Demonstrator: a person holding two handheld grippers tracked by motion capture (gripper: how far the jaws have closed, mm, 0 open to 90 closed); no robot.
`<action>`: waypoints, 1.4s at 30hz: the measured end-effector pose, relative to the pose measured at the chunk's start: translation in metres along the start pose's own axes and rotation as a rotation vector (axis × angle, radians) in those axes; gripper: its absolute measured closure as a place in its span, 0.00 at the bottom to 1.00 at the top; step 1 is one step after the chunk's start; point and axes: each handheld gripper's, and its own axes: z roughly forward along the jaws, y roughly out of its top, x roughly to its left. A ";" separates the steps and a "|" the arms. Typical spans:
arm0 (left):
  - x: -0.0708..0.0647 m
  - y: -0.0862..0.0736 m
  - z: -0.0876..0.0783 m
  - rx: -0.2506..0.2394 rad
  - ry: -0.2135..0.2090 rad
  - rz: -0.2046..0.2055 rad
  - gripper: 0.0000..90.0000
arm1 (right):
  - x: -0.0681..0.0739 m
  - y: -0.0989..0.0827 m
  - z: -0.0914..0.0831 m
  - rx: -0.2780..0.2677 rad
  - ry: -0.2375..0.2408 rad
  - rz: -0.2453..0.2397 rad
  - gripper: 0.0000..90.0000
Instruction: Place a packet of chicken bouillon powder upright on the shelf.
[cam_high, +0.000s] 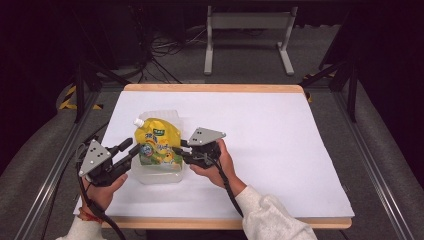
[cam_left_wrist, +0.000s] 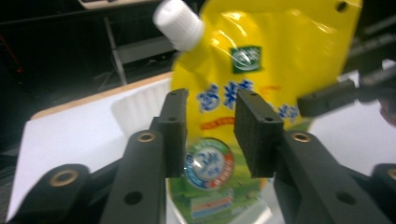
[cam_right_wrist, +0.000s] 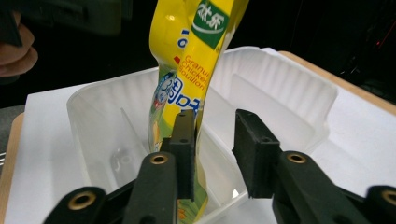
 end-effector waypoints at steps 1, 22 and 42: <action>0.000 0.000 0.000 0.000 0.000 0.000 0.73 | -0.001 0.002 -0.003 -0.003 -0.001 -0.007 0.73; -0.045 0.008 0.018 0.017 -0.124 0.103 0.69 | -0.015 0.008 -0.058 0.060 -0.097 -0.105 0.63; -0.085 0.007 0.031 0.058 -0.224 0.209 0.57 | -0.029 -0.017 -0.098 0.175 -0.197 -0.176 0.54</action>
